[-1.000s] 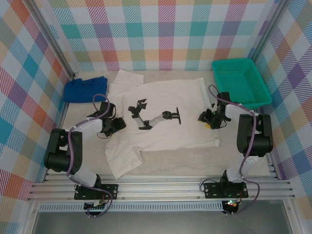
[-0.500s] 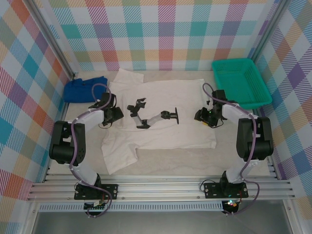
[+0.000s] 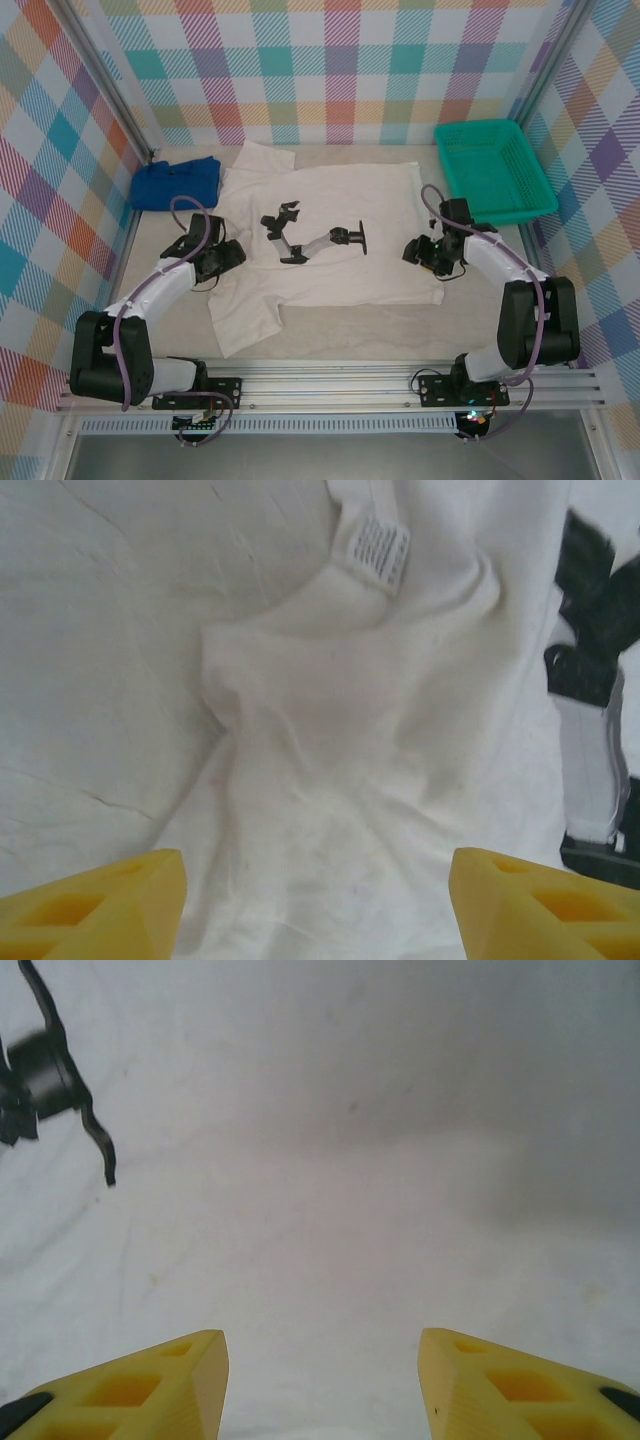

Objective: Fold the inside-out t-shirt

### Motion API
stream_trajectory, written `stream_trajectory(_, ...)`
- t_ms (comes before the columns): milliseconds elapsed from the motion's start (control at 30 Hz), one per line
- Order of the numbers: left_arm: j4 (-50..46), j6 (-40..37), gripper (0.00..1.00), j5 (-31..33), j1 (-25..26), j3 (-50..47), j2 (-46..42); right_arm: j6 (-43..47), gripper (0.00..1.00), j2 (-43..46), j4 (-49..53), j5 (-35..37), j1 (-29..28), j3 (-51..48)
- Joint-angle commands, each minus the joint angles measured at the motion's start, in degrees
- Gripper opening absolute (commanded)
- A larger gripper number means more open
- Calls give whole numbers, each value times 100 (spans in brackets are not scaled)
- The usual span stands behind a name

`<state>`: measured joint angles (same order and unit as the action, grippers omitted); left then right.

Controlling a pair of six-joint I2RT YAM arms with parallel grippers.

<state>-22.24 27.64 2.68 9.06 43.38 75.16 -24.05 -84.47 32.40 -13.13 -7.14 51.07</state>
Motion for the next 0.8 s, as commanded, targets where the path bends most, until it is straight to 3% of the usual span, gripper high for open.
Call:
stream_trajectory(0, 466, -42, 69, -716, 184, 70, 259, -266, 53, -106, -287, -640, -157, -135)
stream_trajectory(167, 1069, 13, 69, -1265, 421, 568, 1261, -311, 53, -470, -532, -687, -156, -153)
stream_trajectory(433, 954, -23, 68, -522, 267, 1864, 2773, -249, 50, -1652, -452, -525, 119, 572)
stream_trajectory(767, 804, 208, 68, -161, -347, 1512, 2838, -517, 40, -1532, -478, -468, 683, 236)
